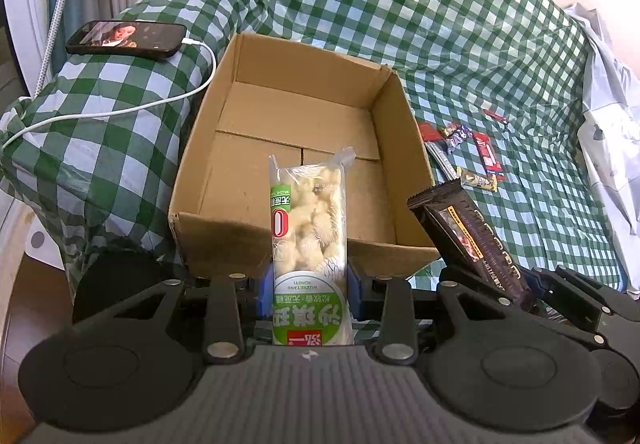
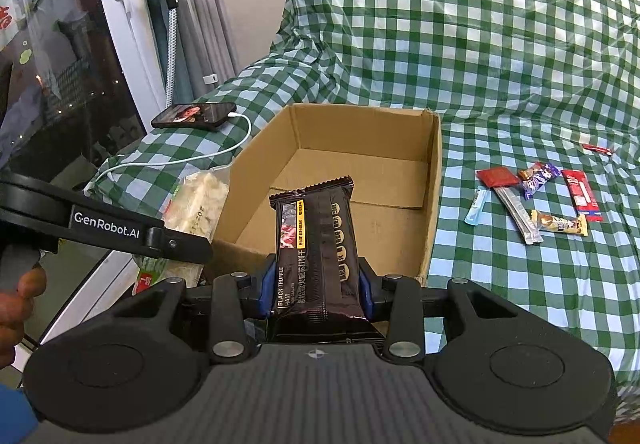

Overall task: Organize snacks
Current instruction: 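Carry the peanut bar and chocolate bar over the cardboard box with both tools, then open the left tool over the box while the right tool releases the chocolate bar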

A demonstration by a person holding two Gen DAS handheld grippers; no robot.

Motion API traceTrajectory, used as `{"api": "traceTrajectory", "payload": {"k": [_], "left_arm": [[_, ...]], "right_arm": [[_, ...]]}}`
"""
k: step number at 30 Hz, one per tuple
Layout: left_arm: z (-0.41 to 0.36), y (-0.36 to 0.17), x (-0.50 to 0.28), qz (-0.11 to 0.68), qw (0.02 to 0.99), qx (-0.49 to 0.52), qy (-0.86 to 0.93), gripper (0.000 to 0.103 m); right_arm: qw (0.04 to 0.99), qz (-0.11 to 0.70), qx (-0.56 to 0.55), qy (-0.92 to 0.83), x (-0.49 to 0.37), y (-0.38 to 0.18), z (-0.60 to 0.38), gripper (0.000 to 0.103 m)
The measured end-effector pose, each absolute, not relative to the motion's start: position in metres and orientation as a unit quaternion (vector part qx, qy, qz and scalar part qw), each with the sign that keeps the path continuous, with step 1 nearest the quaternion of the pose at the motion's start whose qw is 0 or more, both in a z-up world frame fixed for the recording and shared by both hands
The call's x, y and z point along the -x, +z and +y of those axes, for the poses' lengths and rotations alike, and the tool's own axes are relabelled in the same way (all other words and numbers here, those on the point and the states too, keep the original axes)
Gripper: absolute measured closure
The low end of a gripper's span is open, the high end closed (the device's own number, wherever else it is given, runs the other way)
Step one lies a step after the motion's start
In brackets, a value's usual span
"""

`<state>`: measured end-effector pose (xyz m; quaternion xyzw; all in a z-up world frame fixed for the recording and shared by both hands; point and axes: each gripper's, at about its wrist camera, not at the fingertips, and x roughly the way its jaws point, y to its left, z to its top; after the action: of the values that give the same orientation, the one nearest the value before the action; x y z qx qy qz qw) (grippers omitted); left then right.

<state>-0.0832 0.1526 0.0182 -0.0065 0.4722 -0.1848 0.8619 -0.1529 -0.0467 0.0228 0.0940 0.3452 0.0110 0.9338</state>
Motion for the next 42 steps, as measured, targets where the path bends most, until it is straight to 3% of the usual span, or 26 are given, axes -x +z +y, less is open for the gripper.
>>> {"api": "traceTrajectory", "payload": {"k": [23, 42], "left_arm": [[0.143, 0.025, 0.027, 0.454, 0.875, -0.004, -0.166, 0.063], [0.095, -0.026, -0.070, 0.489, 0.857, -0.044, -0.154, 0.063]], "right_arm": [[0.935, 0.343, -0.084, -0.007, 0.112, 0.020, -0.058, 0.062], [0.918, 0.375, -0.120, -0.040, 0.012, -0.031, -0.089, 0.062]]}}
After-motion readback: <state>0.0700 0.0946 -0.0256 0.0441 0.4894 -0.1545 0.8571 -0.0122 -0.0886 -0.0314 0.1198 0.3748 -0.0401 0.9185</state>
